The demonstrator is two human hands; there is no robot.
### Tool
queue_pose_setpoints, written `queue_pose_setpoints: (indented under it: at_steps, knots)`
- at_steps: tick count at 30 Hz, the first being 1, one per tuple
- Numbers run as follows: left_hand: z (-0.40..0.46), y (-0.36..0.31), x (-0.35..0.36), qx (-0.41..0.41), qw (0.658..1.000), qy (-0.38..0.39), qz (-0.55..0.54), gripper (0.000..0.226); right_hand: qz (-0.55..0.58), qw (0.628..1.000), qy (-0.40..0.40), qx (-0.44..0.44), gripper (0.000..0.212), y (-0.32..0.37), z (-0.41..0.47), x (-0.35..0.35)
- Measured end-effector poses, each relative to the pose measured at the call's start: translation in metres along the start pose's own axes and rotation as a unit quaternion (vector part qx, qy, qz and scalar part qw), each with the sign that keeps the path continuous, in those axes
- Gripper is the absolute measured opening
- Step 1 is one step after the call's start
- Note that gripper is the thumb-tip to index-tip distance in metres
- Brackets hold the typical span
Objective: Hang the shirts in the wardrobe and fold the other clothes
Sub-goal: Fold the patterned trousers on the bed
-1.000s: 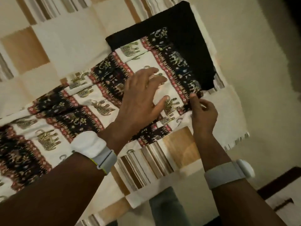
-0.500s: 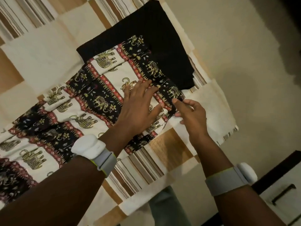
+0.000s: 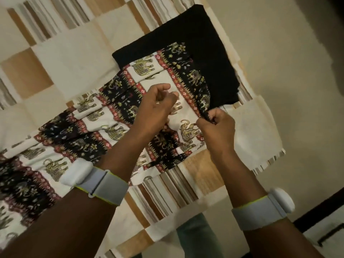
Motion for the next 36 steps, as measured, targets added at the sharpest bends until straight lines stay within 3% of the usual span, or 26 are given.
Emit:
queue_pose_setpoints:
  at_steps: [3, 7, 9, 12, 14, 15, 17, 21, 23, 25, 28, 33, 36]
  knots:
    - [-0.014, 0.0, -0.028, -0.056, 0.995, -0.009, -0.084, 0.038, -0.007, 0.993, -0.008, -0.116, 0.03, 0.031, -0.023, 0.025]
    - [-0.044, 0.018, -0.096, -0.099, 0.966, 0.004, -0.24, 0.065, -0.059, 0.953, 0.145, -0.258, 0.033, 0.07, -0.058, 0.102]
    - [-0.066, 0.033, -0.133, -0.064, 0.929, 0.03, -0.362, 0.073, -0.114, 0.903, 0.236, -0.341, 0.029, 0.081, -0.081, 0.146]
    - [-0.109, 0.071, -0.193, -0.002, 0.853, 0.018, -0.521, 0.098, -0.281, 0.777, 0.375, -0.421, 0.028, 0.067, -0.121, 0.217]
    - [-0.135, 0.104, -0.221, -0.01, 0.856, -0.079, -0.512, 0.103, -0.368, 0.706, 0.418, -0.438, 0.03, 0.041, -0.144, 0.249]
    - [-0.146, 0.117, -0.229, -0.014, 0.859, -0.114, -0.5, 0.101, -0.393, 0.695, 0.425, -0.427, 0.029, 0.027, -0.152, 0.26]
    - [-0.168, 0.138, -0.244, -0.006, 0.865, -0.152, -0.477, 0.084, -0.406, 0.707, 0.439, -0.377, 0.034, 0.002, -0.171, 0.282]
    - [-0.169, 0.138, -0.246, -0.04, 0.918, -0.152, -0.364, 0.04, -0.36, 0.79, 0.388, -0.31, 0.052, -0.021, -0.182, 0.277]
    - [-0.173, 0.153, -0.264, -0.057, 0.941, -0.204, -0.263, 0.058, -0.352, 0.801, 0.367, -0.317, 0.056, -0.025, -0.194, 0.282]
    - [-0.179, 0.16, -0.271, -0.083, 0.939, -0.263, -0.204, 0.052, -0.371, 0.788, 0.37, -0.322, 0.055, -0.028, -0.202, 0.282]
    - [-0.188, 0.173, -0.266, -0.081, 0.932, -0.261, -0.239, 0.037, -0.413, 0.755, 0.372, -0.348, 0.06, -0.039, -0.21, 0.28]
    - [-0.201, 0.198, -0.266, -0.069, 0.915, -0.284, -0.277, 0.049, -0.462, 0.721, 0.423, -0.297, 0.082, -0.059, -0.217, 0.273]
    - [-0.203, 0.201, -0.268, -0.054, 0.91, -0.343, -0.226, 0.054, -0.402, 0.693, 0.486, -0.35, 0.063, -0.054, -0.223, 0.262]
Point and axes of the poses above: each hand's wrist, its own z-axis towards the middle knuckle, its own x-axis out of the palm, y = z × x, the point moved 2 cm from there along z, towards the middle knuckle, and after that the axes turned 7 degrees about y, right-handed, at the moved point
